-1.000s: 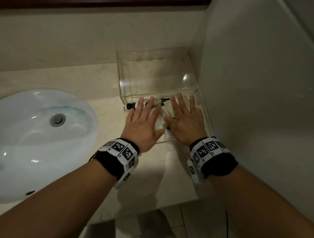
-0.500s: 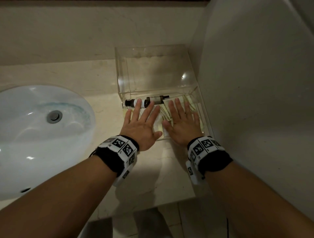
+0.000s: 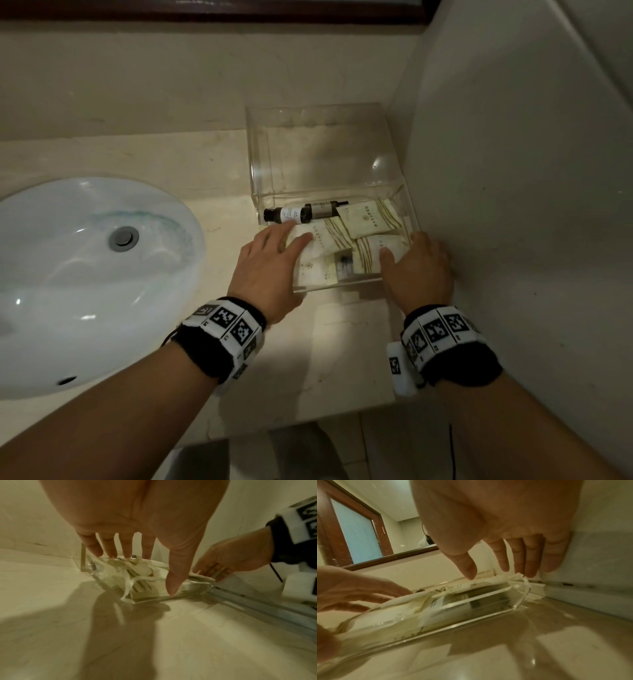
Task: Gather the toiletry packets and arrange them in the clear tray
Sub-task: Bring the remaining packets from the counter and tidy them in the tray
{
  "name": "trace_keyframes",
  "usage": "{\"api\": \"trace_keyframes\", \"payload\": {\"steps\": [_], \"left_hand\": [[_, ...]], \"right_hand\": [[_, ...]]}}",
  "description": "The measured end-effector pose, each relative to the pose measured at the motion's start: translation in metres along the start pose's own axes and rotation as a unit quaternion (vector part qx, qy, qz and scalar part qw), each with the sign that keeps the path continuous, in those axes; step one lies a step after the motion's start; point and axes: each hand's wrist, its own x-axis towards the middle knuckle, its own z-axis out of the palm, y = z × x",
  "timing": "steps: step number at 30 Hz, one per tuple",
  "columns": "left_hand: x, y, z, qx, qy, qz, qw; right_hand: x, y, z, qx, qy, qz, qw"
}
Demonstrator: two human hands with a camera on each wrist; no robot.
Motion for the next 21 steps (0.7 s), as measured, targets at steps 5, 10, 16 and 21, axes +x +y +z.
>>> {"api": "trace_keyframes", "payload": {"steps": [5, 10, 16, 21], "left_hand": [[0.000, 0.001, -0.004, -0.012, -0.004, -0.028, 1.000], [0.003, 0.002, -0.002, -0.060, 0.008, -0.033, 0.998], [0.005, 0.001, -0.001, -0.075, 0.016, -0.029, 0.997], [0.006, -0.003, -0.004, -0.080, 0.016, -0.022, 0.996]], "right_hand": [[0.001, -0.004, -0.001, -0.015, -0.059, 0.052, 0.997], [0.013, -0.004, 0.003, 0.092, -0.076, 0.073, 0.990], [0.018, -0.003, 0.002, 0.125, -0.074, 0.095, 0.985], [0.022, -0.003, 0.004, 0.133, -0.037, 0.087, 0.987]]}}
